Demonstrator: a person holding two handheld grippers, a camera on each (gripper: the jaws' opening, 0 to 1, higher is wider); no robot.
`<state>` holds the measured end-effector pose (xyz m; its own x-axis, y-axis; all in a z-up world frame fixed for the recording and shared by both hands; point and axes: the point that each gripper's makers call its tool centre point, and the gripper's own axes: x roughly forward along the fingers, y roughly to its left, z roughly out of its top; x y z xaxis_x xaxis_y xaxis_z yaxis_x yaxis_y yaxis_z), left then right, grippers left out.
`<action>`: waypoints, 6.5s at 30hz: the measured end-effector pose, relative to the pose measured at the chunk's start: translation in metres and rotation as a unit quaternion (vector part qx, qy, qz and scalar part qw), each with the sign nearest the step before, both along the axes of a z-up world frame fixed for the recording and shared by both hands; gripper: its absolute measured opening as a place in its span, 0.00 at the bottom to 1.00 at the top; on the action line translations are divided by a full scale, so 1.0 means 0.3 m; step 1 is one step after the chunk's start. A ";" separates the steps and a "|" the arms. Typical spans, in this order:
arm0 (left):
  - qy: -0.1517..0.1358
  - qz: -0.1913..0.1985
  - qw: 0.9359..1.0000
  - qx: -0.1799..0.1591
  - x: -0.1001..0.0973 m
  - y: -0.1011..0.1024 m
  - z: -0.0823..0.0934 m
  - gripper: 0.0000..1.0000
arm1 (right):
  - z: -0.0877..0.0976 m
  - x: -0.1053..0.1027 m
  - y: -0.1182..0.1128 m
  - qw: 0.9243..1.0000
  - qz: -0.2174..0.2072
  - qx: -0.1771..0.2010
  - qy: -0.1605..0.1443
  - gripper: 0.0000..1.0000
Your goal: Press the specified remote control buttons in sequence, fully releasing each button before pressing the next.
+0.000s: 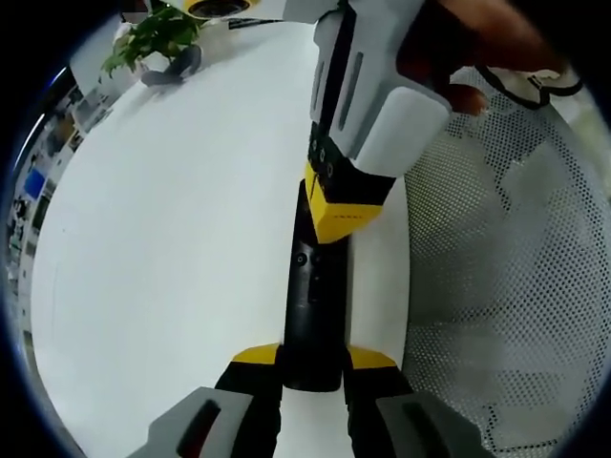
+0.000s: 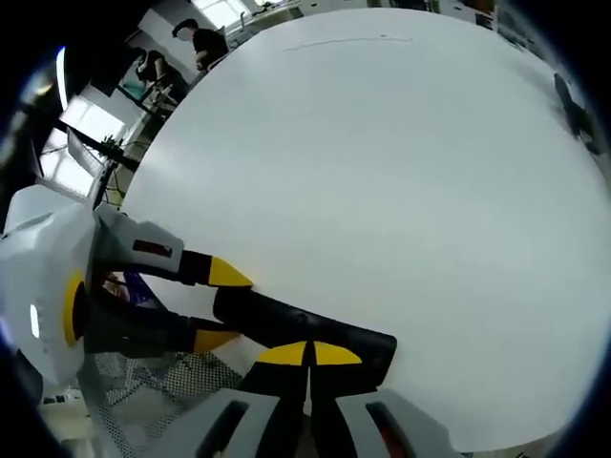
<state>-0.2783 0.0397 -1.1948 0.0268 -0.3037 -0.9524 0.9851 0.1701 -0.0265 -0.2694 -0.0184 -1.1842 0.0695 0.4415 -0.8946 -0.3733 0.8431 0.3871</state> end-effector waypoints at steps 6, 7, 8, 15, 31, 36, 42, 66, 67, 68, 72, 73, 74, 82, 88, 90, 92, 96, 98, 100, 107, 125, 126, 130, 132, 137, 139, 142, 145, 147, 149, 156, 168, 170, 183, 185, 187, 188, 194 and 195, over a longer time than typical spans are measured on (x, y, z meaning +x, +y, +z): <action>-0.003 0.003 1.000 -0.002 -0.001 0.000 -0.001 0.24 | -0.005 0.012 -0.003 1.000 -0.015 0.005 0.005 0.00; -0.003 0.002 1.000 -0.003 -0.001 -0.001 -0.001 0.24 | -0.003 0.010 -0.002 1.000 -0.015 0.006 0.006 0.00; -0.003 0.002 1.000 -0.003 -0.002 0.000 -0.001 0.24 | -0.002 0.010 -0.001 1.000 -0.015 0.007 0.007 0.00; -0.002 0.000 1.000 -0.001 0.000 -0.001 -0.001 0.24 | 0.000 0.022 0.004 1.000 -0.012 -0.006 0.006 0.00; 0.006 -0.011 1.000 0.015 0.003 0.001 -0.002 0.24 | -0.005 0.011 0.004 1.000 -0.019 -0.005 0.006 0.00; 0.006 -0.010 1.000 0.006 0.002 0.002 0.000 0.24 | -0.009 0.016 0.007 1.000 -0.017 -0.010 0.000 0.00; 0.005 -0.011 1.000 0.010 0.002 0.000 -0.001 0.24 | -0.013 0.023 -0.001 0.999 -0.033 -0.005 0.013 0.00; 0.001 -0.008 1.000 0.001 0.002 0.001 -0.002 0.24 | -0.006 -0.015 -0.029 1.000 -0.011 0.003 0.028 0.00; 0.002 -0.007 1.000 0.003 0.002 0.001 -0.002 0.24 | -0.007 -0.015 -0.029 1.000 -0.011 0.003 0.028 0.00; 0.002 -0.007 1.000 0.004 0.002 0.000 -0.002 0.24 | -0.007 -0.015 -0.029 1.000 -0.011 0.003 0.028 0.00; -0.003 -0.009 1.000 0.005 0.000 0.001 -0.002 0.23 | -0.008 -0.018 -0.027 1.000 -0.005 -0.003 0.025 0.00; -0.003 -0.006 1.000 0.002 0.001 0.002 -0.002 0.23 | -0.009 -0.018 -0.027 1.000 -0.003 -0.004 0.025 0.00; -0.002 -0.003 1.000 -0.001 0.001 0.002 -0.002 0.23 | -0.008 -0.019 -0.028 1.000 -0.003 -0.005 0.025 0.00; -0.004 -0.007 1.000 0.008 -0.001 0.001 -0.002 0.23 | -0.007 -0.029 -0.030 1.000 -0.004 -0.004 0.028 0.00; -0.003 -0.015 1.000 0.016 -0.001 0.001 -0.002 0.23 | -0.006 -0.036 -0.028 1.000 -0.001 -0.009 0.024 0.00; -0.004 -0.013 1.000 0.013 0.000 0.001 -0.003 0.23 | -0.008 -0.034 -0.028 1.000 -0.003 -0.012 0.023 0.00; -0.004 -0.012 1.000 0.010 -0.001 0.002 -0.003 0.23 | -0.008 -0.035 -0.027 1.000 0.001 -0.016 0.021 0.00; -0.005 -0.007 1.000 0.004 -0.003 0.003 -0.002 0.24 | -0.012 -0.035 -0.024 0.999 0.015 -0.034 0.016 0.00; -0.007 -0.006 1.000 0.001 -0.004 0.002 -0.003 0.24 | -0.015 -0.035 -0.023 0.999 0.024 -0.045 0.013 0.00; -0.009 -0.003 1.000 -0.001 -0.004 0.002 -0.002 0.24 | -0.015 -0.037 -0.023 0.998 0.030 -0.054 0.010 0.00; -0.007 -0.003 1.000 0.001 -0.003 0.002 -0.002 0.24 | -0.014 -0.040 -0.028 0.997 0.040 -0.065 0.001 0.00; -0.007 -0.006 1.000 0.007 -0.002 0.001 -0.003 0.24 | -0.004 -0.041 -0.033 0.999 0.006 -0.032 0.014 0.00; -0.007 -0.006 1.000 0.006 -0.003 0.001 -0.002 0.24 | -0.004 -0.041 -0.034 0.999 0.004 -0.030 0.016 0.00; -0.008 -0.005 1.000 0.004 -0.002 0.001 -0.004 0.24 | -0.003 -0.038 -0.031 1.000 0.002 -0.025 0.016 0.00; -0.007 -0.002 1.000 0.001 -0.003 0.002 -0.002 0.24 | 0.003 -0.030 -0.027 1.000 -0.005 -0.018 0.015 0.00; -0.008 0.000 1.000 -0.003 -0.002 0.002 -0.002 0.24 | 0.014 -0.005 -0.025 1.000 -0.011 -0.015 0.009 0.00; -0.008 0.000 1.000 -0.002 -0.002 0.001 -0.003 0.24 | 0.015 0.005 -0.026 1.000 -0.013 -0.016 0.006 0.00; -0.008 0.000 1.000 -0.002 -0.001 0.001 -0.003 0.24 | 0.011 0.011 -0.026 1.000 -0.012 -0.015 0.004 0.00; -0.009 0.001 1.000 -0.004 -0.003 0.002 -0.001 0.24 | 0.010 0.016 -0.024 1.000 -0.010 -0.016 0.000 0.00; -0.009 0.000 1.000 -0.004 -0.003 0.002 -0.001 0.24 | 0.000 0.012 -0.022 1.000 -0.007 -0.020 0.002 0.00; -0.008 0.000 1.000 -0.003 -0.004 0.002 0.000 0.24 | -0.014 0.008 -0.028 0.999 0.001 -0.032 0.003 0.00; -0.007 0.000 1.000 -0.004 -0.003 0.002 -0.001 0.24 | -0.013 0.011 -0.025 1.000 -0.004 -0.023 0.000 0.00; -0.005 -0.003 1.000 -0.006 0.000 0.001 -0.002 0.24 | -0.013 0.005 -0.022 0.998 0.017 -0.055 0.000 0.00; -0.004 -0.005 1.000 -0.007 0.001 0.001 -0.003 0.24 | -0.012 0.006 -0.024 0.998 0.019 -0.055 0.001 0.00; -0.001 -0.014 1.000 -0.005 0.001 0.002 -0.002 0.24 | -0.005 0.022 -0.017 0.999 -0.002 -0.032 0.016 0.00; -0.001 -0.013 1.000 -0.004 0.001 0.002 -0.001 0.24 | -0.003 0.036 -0.003 1.000 0.000 -0.028 0.011 0.00; 0.000 -0.013 1.000 -0.005 0.001 0.002 -0.001 0.24 | 0.000 0.044 0.015 1.000 0.002 -0.020 0.008 0.00; 0.000 -0.012 1.000 -0.006 0.001 0.002 -0.001 0.24 | 0.001 0.045 0.021 1.000 0.003 -0.018 0.009 0.00; 0.001 -0.009 1.000 -0.010 0.002 0.002 0.000 0.24 | 0.001 0.045 0.048 1.000 0.005 -0.011 0.016 0.00; 0.001 -0.009 1.000 -0.010 0.001 0.002 0.000 0.24 | 0.002 0.045 0.052 1.000 0.007 -0.010 0.017 0.00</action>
